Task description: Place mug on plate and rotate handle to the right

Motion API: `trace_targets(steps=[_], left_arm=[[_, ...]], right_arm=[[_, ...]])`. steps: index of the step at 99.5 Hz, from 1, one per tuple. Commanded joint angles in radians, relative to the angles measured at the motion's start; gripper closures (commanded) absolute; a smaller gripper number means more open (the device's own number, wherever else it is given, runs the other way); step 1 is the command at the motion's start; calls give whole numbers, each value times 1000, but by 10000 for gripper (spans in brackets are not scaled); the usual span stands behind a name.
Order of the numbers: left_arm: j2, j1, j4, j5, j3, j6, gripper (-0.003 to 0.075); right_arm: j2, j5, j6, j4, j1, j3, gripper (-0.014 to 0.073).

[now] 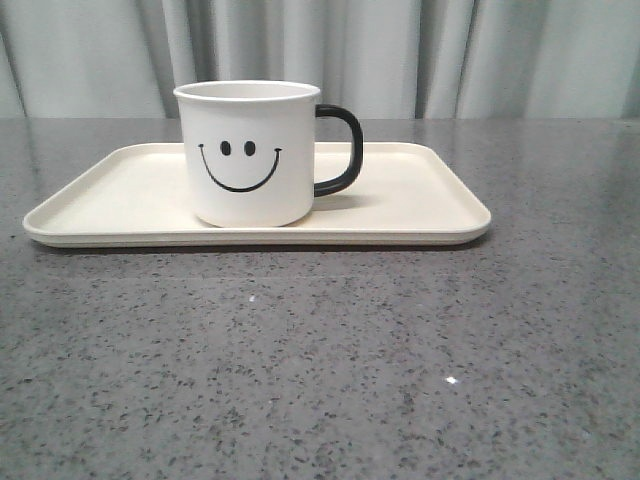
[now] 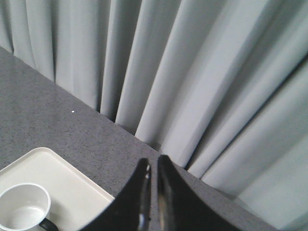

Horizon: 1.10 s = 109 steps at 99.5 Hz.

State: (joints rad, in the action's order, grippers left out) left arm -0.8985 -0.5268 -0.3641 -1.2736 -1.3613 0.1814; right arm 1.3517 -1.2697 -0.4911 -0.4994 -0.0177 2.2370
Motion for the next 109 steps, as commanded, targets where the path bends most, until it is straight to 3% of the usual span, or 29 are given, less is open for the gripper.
trace_targets(steps=[1,23,42,63,82,109], left_arm=[[4,0,-15,21,-21,11,740],[4,0,-15,46,-21,11,740],[4,0,-15,76,-21,11,740],[4,0,-12,141,-21,11,740],[2,0,-12,181,-21,11,740],[2,0,-1,181,-21,11,740]], right_arm=[[-98,111,22,-15,48,-77,599],[-340,340,46,60,73,-441,719],[-574,497,106,125,73,-814,708],[-755,583,117,167,73,-1118,708],[-820,550,117,170,73,-1233,713],[-817,433,117,170,73,-1240,713]])
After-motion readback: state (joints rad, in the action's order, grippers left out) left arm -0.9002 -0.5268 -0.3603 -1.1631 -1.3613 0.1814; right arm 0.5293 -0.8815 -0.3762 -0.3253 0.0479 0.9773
